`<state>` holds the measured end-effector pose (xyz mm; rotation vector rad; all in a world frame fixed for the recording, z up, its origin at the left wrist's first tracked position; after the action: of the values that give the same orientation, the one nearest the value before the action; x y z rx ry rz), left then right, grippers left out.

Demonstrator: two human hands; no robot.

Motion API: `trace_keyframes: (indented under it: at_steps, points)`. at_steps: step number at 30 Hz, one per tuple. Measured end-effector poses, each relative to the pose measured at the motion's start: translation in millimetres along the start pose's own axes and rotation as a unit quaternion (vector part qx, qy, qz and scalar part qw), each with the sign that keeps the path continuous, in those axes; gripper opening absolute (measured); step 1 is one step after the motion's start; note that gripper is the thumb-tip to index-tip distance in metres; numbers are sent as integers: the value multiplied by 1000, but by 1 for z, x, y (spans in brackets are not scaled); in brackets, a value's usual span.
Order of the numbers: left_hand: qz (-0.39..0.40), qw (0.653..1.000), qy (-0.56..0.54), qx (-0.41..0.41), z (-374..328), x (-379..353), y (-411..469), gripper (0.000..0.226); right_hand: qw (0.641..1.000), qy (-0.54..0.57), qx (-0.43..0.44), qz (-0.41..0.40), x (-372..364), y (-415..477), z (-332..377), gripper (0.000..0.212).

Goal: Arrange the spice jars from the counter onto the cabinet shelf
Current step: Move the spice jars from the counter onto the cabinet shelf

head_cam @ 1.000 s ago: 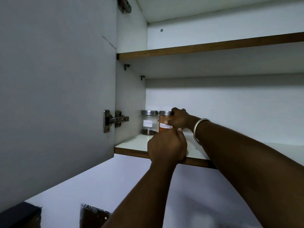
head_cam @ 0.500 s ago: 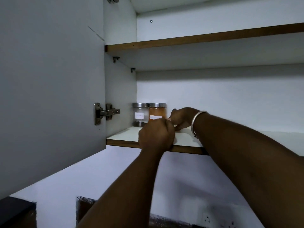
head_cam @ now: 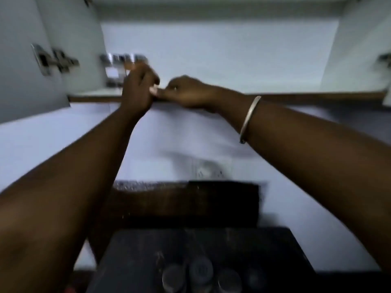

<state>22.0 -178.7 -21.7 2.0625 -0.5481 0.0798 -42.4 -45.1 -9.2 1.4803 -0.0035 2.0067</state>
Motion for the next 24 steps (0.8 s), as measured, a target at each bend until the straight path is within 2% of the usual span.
trace_keyframes:
  at_steps: [2,4,7,9,12,15,18,19,20,21,22,23,24]
  points:
    - [21,998,-33,-51,-35,-21,-50,25,992,110,17,-63,-8,-55,-6,47]
    - [17,995,-64,-73,-60,-39,-108,26,968,219,47,-112,-20,-112,-15,42]
    - [-22,994,-101,-41,-72,-58,-204,17,950,269,22,-154,-59,-191,-42,40]
    - [-15,994,-112,11,-64,-73,-270,17,944,297,-5,-144,-103,-235,-65,37]
    - [54,985,-112,121,-36,-102,-369,20,949,298,-75,-70,-185,-292,-111,29]
    - [189,957,-90,201,5,-127,-460,20,947,281,-144,59,-264,-338,-158,23]
    - [360,903,-87,217,30,-145,-527,13,926,251,-176,219,-326,-381,-192,26]
    - [414,881,-81,215,35,-149,-545,7,924,225,-158,265,-340,-394,-201,23]
    - [465,857,-66,212,40,-153,-559,13,928,177,-126,304,-350,-404,-209,25]
    - [508,834,-50,208,45,-156,-573,21,930,105,-81,343,-359,-413,-216,41]
    - [541,813,-32,210,48,-158,-584,30,921,18,-33,387,-366,-424,-222,67]
    - [561,800,-14,211,51,-160,-593,40,906,-69,3,418,-374,-434,-230,91]
    - [576,788,3,216,53,-162,-600,51,892,-143,28,427,-379,-442,-237,106]
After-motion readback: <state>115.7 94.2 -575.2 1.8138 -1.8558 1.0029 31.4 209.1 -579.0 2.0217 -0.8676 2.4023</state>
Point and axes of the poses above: each hand's wrist, its own y-axis towards the middle knuckle, its own x-axis out of the back of the hand, z = x × y, the point moved 6 cm from there along y, towards the middle knuckle, and after that the axes turned 2 degrees about -x, right-handed, at the moved point
